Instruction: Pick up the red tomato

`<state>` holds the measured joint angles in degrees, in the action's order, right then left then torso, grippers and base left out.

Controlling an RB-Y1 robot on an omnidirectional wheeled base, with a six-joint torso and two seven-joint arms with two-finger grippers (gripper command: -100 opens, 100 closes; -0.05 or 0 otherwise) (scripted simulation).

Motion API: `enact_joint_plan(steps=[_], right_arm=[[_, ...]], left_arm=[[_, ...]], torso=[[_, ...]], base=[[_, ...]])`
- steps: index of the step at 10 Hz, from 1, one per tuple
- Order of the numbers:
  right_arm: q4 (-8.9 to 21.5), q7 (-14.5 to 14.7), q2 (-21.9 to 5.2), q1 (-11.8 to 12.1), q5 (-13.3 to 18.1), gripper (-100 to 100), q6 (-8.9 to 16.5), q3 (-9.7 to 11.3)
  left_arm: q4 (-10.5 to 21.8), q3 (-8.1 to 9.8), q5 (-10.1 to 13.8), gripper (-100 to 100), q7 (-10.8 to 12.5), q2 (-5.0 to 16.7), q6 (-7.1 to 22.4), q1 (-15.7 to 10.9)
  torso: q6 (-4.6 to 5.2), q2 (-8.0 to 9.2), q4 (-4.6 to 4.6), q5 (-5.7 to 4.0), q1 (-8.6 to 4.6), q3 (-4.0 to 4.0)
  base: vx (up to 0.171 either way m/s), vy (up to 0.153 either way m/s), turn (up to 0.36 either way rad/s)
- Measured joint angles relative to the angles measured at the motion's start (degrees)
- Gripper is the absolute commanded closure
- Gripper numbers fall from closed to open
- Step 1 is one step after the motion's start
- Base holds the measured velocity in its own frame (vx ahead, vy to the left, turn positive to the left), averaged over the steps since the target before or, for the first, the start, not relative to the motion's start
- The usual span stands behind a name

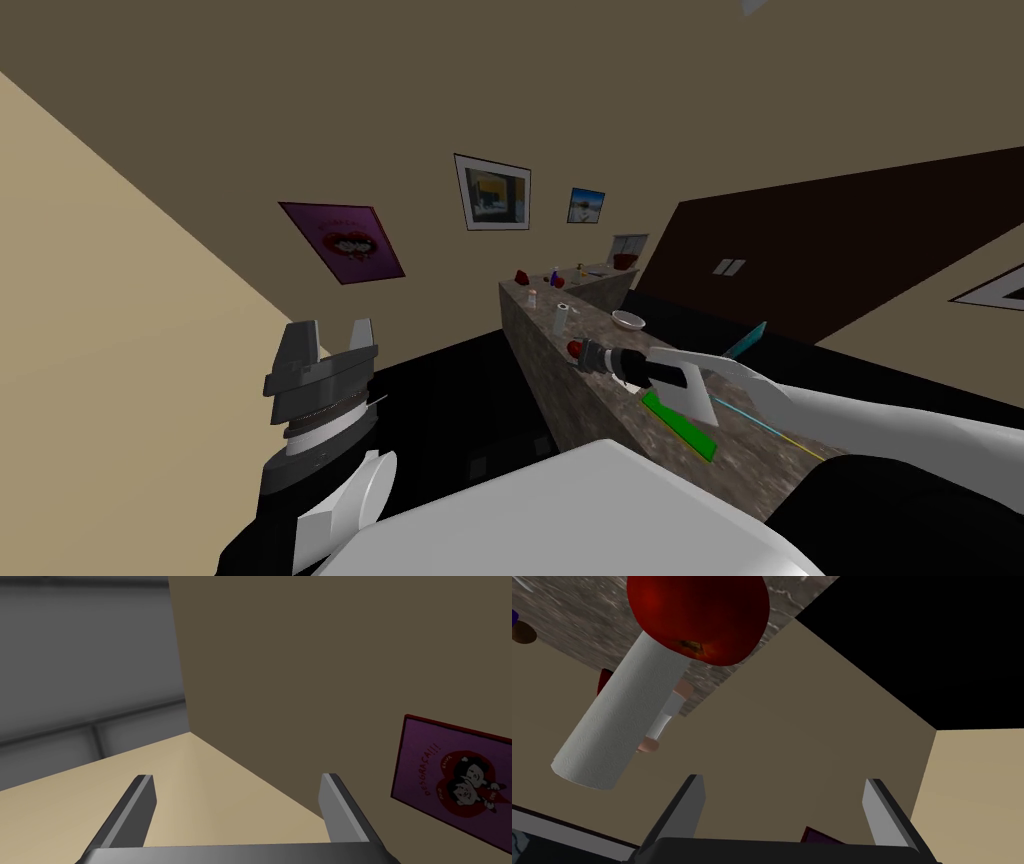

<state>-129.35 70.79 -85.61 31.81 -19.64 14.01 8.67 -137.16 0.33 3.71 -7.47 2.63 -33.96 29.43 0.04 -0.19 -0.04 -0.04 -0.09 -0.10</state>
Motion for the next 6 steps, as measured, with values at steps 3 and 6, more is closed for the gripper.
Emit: enact_joint_plan(steps=[3,6], right_arm=[[0.09,3.2,-4.67,0.35,-0.24,-100,0.85,1.17],[-0.16,6.38,-9.55,0.31,-0.76,-100,2.24,2.7]], left_arm=[[0.0,0.0,0.0,0,0.0,0.0,0.0,0.0],[0.0,0.0,0.0,0,0.0,0.0,0.0,0.0]], torso=[[0.01,0.0,0.0,-0.01,0.0,0.0],[0.0,-0.02,-0.01,0.0,0.01,-0.02]], base=[[0.032,-0.026,0.052],[0.033,-0.022,0.039]])
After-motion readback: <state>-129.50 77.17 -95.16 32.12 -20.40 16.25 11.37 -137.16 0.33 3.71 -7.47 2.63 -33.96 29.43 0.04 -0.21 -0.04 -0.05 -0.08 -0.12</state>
